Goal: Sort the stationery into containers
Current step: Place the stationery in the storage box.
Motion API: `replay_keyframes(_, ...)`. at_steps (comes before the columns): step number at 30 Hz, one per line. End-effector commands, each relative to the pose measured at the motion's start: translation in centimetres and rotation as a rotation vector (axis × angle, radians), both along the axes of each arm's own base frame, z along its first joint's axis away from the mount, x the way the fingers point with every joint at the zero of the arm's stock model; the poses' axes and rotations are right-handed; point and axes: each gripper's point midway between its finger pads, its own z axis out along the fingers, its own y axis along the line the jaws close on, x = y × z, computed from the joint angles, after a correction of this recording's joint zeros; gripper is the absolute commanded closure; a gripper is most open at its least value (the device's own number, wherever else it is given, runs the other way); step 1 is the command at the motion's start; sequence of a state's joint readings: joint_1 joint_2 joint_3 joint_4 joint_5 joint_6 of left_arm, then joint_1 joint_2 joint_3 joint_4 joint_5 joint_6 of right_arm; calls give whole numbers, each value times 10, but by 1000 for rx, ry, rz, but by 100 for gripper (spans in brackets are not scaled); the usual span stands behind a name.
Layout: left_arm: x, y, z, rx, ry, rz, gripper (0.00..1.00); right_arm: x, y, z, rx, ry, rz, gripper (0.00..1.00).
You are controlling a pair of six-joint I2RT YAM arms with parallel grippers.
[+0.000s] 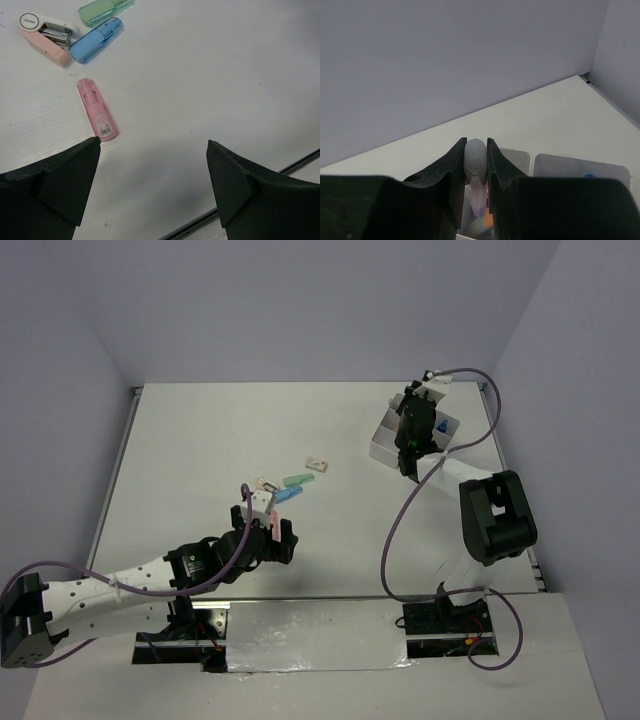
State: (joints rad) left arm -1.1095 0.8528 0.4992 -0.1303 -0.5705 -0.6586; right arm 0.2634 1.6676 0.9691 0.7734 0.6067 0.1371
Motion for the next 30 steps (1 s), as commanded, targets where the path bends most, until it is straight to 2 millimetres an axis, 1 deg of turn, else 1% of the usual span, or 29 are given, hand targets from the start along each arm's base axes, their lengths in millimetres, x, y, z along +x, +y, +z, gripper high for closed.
replay_keyframes(1, 2, -8, 22, -38, -26, -19, 1, 15, 4, 24, 0, -76, 7, 100)
replay_keyframes(7, 4, -5, 26, -19, -34, -10, 1, 19, 10, 9, 38, -62, 27, 96)
replay_keyframes(9, 4, -5, 29, -25, -33, -6, 1, 21, 13, 3, 45, -48, 36, 92)
replay_keyframes(12, 4, -2, 31, -17, -11, 19, 1, 21, 14, -1, 45, -43, 46, 83)
replay_keyframes(13, 5, 1, 31, -12, -7, 42, 1, 21, 15, -1, 52, -44, 51, 69)
replay_keyframes(14, 5, 3, 30, -2, -3, 53, 1, 19, 15, -2, 54, -44, 54, 58)
replay_keyframes(15, 7, 4, 33, -1, -2, 69, 1, 19, 17, 0, 57, -47, 65, 51)
replay_keyframes(16, 7, 8, 31, 15, 2, 82, 1, 18, 18, -1, 58, -46, 73, 43)
replay_keyframes(18, 9, 11, 32, 18, 3, 111, 1, 16, 19, 1, 69, -48, 81, 40)
replay_keyframes(19, 9, 13, 31, 29, 7, 118, 1, 15, 23, 4, 73, -50, 100, 37)
replay_keyframes(22, 12, 14, 26, 38, 29, 158, 1, 10, 29, 15, 87, -73, 146, 30)
replay_keyframes(23, 14, 16, 21, 58, 41, 174, 1, 7, 31, 21, 92, -83, 156, 29)
replay_keyframes(25, 17, 16, 19, 61, 53, 194, 1, 5, 32, 27, 104, -93, 168, 27)
replay_keyframes(27, 19, 15, 10, 74, 74, 196, 1, 2, 32, 31, 118, -93, 171, 25)
replay_keyframes(30, 26, 17, -7, 74, 126, 226, 1, -10, 38, 41, 162, -96, 197, 24)
